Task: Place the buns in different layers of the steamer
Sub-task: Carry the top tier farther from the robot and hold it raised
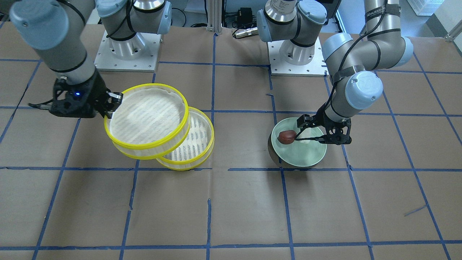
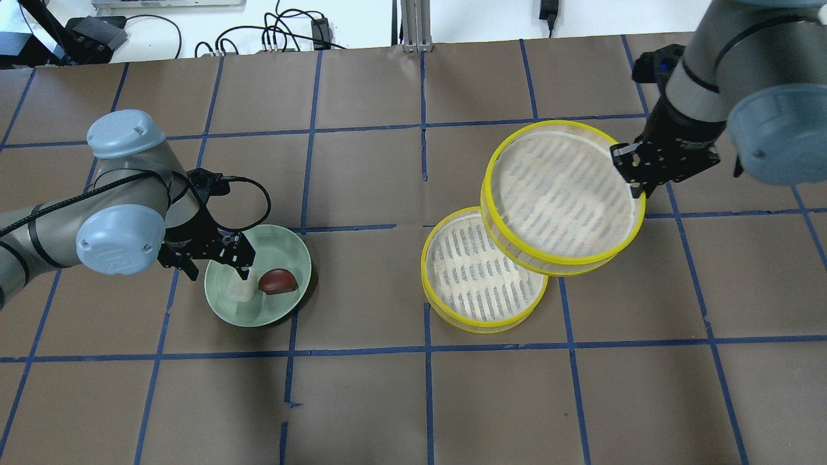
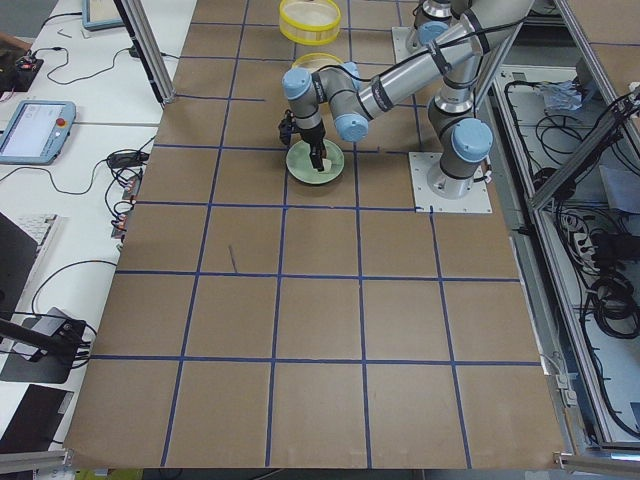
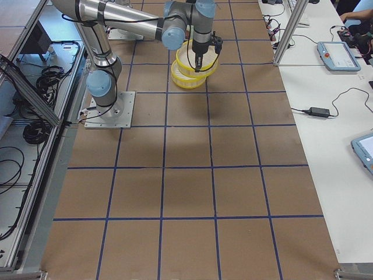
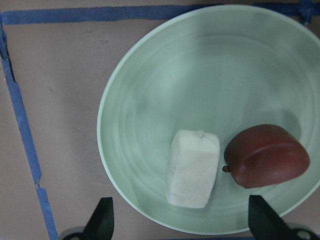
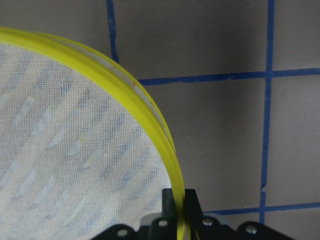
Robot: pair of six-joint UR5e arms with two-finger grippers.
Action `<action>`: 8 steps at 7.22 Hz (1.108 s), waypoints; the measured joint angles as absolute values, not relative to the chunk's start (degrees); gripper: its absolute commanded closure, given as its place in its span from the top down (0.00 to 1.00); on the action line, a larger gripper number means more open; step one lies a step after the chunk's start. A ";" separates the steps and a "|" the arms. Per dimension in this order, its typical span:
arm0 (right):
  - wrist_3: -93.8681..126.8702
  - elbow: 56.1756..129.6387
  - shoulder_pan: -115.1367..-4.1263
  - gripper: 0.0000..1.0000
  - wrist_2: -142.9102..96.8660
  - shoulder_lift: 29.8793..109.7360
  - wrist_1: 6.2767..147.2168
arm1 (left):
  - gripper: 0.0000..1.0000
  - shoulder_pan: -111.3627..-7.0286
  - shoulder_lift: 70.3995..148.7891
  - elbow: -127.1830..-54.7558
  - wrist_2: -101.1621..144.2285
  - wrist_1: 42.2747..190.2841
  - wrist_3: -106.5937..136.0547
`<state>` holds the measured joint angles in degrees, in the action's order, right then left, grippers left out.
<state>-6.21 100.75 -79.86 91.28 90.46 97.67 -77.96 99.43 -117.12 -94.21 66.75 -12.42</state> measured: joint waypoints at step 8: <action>-15.85 89.56 -67.46 0.08 97.03 91.43 82.40 | 0.45 -78.05 101.23 -117.62 -92.01 66.71 -11.88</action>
